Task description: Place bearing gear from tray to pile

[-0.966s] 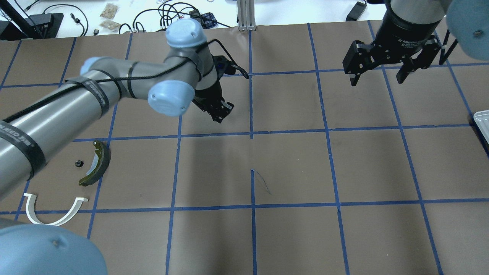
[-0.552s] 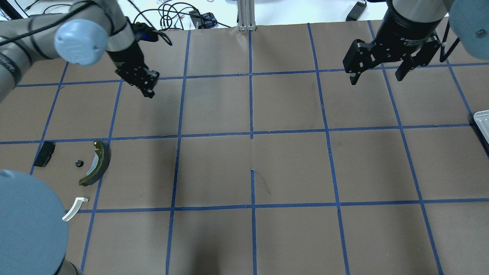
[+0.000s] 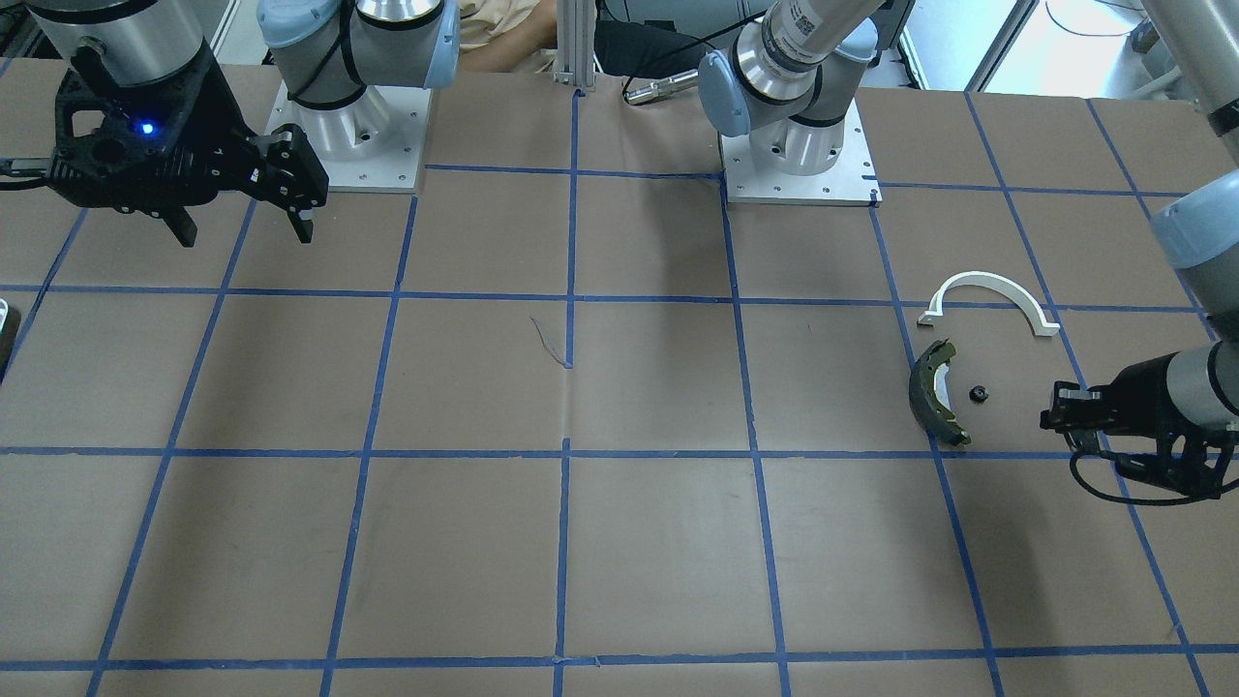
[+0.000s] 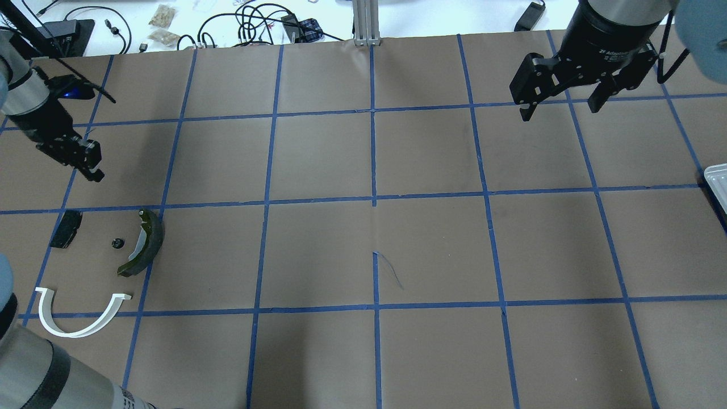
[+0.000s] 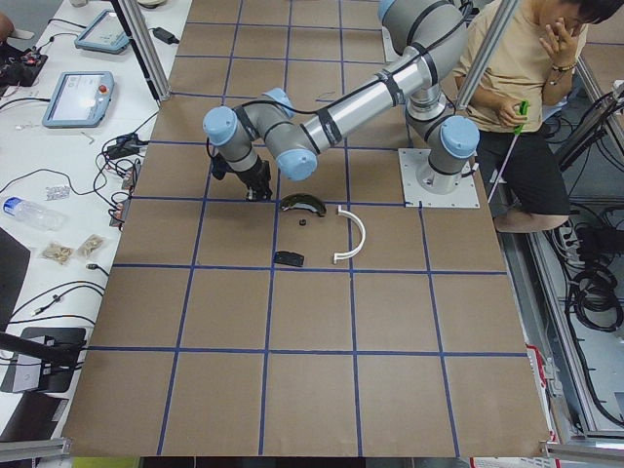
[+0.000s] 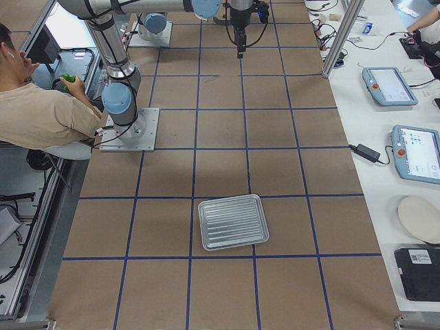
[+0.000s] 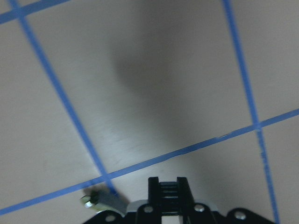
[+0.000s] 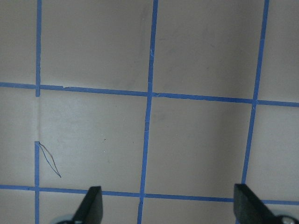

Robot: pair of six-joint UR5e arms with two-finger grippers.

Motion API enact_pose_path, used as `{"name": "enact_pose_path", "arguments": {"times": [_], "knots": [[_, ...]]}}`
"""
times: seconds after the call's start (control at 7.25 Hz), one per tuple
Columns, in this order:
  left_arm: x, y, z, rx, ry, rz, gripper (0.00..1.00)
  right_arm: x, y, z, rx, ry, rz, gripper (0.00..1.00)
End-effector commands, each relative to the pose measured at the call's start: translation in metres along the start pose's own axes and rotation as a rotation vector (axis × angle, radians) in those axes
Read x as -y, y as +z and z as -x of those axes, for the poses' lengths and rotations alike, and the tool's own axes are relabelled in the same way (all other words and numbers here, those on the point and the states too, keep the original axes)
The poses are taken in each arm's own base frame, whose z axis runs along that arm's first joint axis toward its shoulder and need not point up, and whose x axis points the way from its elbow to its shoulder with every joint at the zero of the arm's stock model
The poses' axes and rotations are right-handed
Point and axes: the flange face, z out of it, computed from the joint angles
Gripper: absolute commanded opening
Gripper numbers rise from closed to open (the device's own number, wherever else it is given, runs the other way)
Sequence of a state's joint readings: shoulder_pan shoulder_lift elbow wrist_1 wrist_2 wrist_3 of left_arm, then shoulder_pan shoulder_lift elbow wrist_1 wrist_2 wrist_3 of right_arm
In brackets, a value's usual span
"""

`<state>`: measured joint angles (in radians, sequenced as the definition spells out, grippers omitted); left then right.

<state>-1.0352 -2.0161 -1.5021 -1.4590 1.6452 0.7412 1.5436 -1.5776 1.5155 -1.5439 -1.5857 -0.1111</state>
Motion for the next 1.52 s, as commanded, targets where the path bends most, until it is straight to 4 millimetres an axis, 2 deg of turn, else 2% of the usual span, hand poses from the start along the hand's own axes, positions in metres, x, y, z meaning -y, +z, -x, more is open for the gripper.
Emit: {"name": "enact_pose_path", "arguments": {"times": [0.0, 0.41, 0.69, 0.83, 0.97, 1.38], "knots": [[-0.024, 0.04, 0.025, -0.036, -0.036, 0.059, 0.0, -0.001, -0.004, -0.002, 0.0, 0.003, -0.008, 1.0], [-0.029, 0.104, 0.012, -0.018, -0.036, 0.041, 0.0, 0.0, -0.009, 0.01, 0.096, 0.008, -0.024, 1.0], [-0.039, 0.106, 0.01, -0.024, -0.042, 0.049, 0.0, 0.0, -0.009, 0.007, 0.07, 0.014, -0.024, 1.0], [-0.049, 0.11, 0.026, -0.035, -0.072, 0.046, 0.0, -0.006, -0.01, -0.001, -0.021, 0.014, -0.018, 1.0], [-0.054, 0.113, 0.033, -0.048, -0.086, 0.048, 0.0, -0.007, -0.011, -0.002, -0.03, 0.017, -0.019, 1.0], [-0.056, 0.122, 0.024, -0.066, -0.082, 0.054, 0.0, -0.007, -0.012, -0.001, -0.029, 0.084, -0.021, 1.0]]}}
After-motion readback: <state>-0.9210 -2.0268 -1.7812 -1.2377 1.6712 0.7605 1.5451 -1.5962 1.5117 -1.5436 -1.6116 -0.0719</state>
